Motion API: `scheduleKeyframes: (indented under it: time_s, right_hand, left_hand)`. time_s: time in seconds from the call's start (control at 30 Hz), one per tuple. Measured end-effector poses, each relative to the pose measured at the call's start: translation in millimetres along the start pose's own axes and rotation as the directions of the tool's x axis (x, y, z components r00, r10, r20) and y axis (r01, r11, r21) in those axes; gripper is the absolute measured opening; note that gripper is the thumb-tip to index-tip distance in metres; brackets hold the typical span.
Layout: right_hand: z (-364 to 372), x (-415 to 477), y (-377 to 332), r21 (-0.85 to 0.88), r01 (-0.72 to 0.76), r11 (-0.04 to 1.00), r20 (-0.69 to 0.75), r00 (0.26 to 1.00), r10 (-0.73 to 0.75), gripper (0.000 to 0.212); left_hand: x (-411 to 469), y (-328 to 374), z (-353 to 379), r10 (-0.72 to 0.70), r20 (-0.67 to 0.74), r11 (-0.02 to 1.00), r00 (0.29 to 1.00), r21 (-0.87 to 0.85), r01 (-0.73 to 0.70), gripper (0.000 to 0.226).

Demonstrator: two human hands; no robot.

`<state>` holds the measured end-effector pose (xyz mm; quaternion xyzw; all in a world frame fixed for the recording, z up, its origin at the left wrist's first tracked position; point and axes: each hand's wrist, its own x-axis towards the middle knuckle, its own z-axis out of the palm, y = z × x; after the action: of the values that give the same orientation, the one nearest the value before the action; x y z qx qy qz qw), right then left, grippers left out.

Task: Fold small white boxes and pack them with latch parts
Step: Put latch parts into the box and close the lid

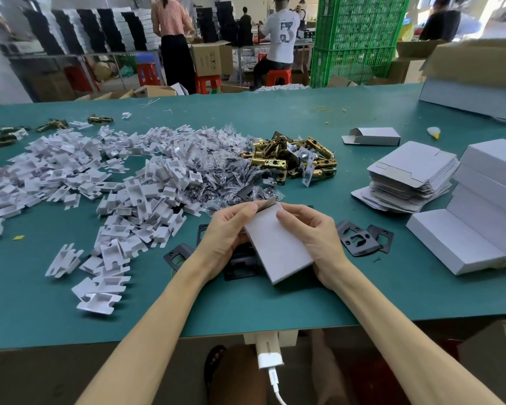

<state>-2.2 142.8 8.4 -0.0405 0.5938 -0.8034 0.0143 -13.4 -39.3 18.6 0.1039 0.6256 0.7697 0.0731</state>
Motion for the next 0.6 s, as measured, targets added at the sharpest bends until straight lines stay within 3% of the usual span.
scheduleKeyframes:
  time_s: [0.23, 0.43, 0.6]
  right_hand:
    - [1.7, -3.5, -4.6, -0.048, -0.038, 0.998, 0.133, 0.990, 0.044, 0.037]
    - [1.6, -4.7, -5.2, -0.063, -0.032, 0.997, 0.149, 0.988, 0.041, 0.034]
    - [3.0, -3.9, -5.0, -0.040, -0.035, 0.999, 0.139, 0.989, 0.040, 0.034]
  left_hand:
    - [3.1, -2.9, -1.9, -0.035, -0.045, 0.999, 0.998, -0.040, 0.033, 0.034]
    - [1.3, -2.4, -4.6, -0.032, -0.006, 0.999, 0.999, -0.005, 0.032, 0.030]
    - [3.9, -4.5, -5.1, -0.045, -0.052, 0.999, 0.998, -0.003, 0.045, 0.031]
